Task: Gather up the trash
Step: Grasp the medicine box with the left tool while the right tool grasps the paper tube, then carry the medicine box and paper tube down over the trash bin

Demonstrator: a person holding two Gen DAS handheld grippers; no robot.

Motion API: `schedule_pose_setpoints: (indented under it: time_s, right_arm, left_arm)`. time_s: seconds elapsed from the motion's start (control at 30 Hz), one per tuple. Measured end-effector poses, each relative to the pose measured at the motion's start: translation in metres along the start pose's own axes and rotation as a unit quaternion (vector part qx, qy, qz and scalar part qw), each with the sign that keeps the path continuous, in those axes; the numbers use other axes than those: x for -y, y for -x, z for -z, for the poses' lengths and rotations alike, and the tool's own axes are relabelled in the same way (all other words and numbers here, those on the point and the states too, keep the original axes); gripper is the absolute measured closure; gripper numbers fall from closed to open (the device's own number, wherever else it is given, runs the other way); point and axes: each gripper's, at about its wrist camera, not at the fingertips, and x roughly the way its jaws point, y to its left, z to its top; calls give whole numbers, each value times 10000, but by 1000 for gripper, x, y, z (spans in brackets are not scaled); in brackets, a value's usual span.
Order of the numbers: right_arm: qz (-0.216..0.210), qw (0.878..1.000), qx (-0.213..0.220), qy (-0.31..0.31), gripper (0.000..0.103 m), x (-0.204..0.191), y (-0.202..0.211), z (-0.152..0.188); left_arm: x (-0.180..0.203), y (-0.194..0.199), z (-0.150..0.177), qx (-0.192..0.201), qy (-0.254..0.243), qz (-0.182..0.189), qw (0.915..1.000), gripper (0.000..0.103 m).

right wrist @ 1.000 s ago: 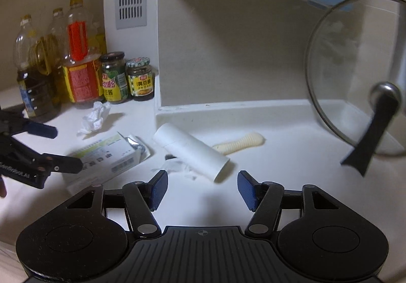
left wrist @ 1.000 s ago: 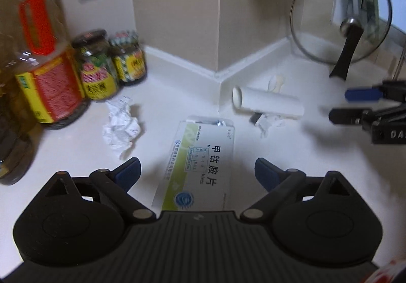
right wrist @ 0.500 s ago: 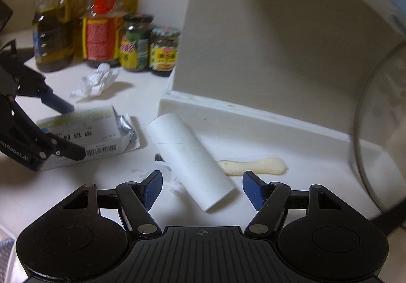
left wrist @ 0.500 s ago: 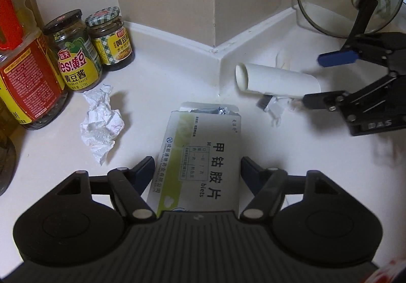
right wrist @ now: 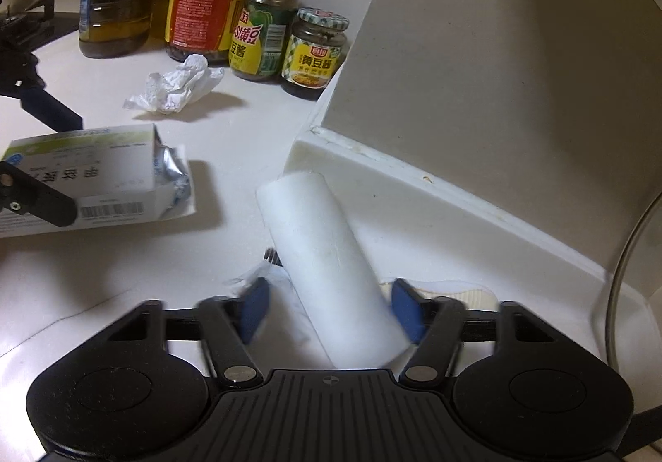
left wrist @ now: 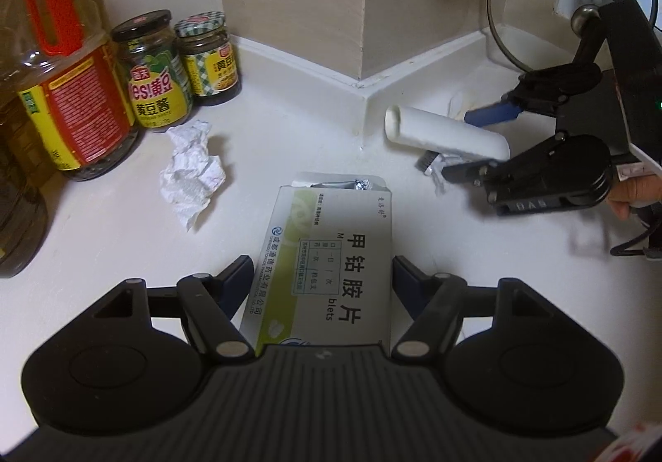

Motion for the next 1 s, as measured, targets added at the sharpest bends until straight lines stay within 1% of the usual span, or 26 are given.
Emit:
schedule_pose_setpoints:
  time_s: [0.03, 0.07, 0.23, 0.43, 0.6, 0.77, 0.87, 1.0]
  right_arm:
    - [30, 10000, -12, -18, 62, -1, 1, 1]
    - [72, 10000, -5, -16, 64, -2, 2, 2]
    - [348, 9993, 125, -97, 70, -12, 20, 11]
    - [495, 9952, 273, -801, 72, -18, 52, 24]
    - [576, 9902, 407, -1204, 72, -32, 81, 31]
    - [674, 9818, 578, -1678, 72, -47, 114, 35]
    - [601, 9759, 645, -1995, 72, -58, 131, 35]
    - [488, 9718, 706, -2198, 72, -80, 151, 31]
  left_arm:
    - [0, 2, 2, 4, 18, 7, 10000, 33]
    - [0, 3, 3, 2, 34, 18, 10000, 33]
    - [1, 10, 10, 52, 124, 33, 9999, 33]
    - [5, 22, 17, 144, 165, 82, 9997, 33]
    - [8, 34, 26, 225, 182, 159, 9995, 33]
    - [10, 51, 38, 330, 212, 241, 9989, 33]
    - [9, 64, 46, 396, 256, 296, 9984, 33]
    - [6, 85, 60, 480, 309, 362, 9977, 33]
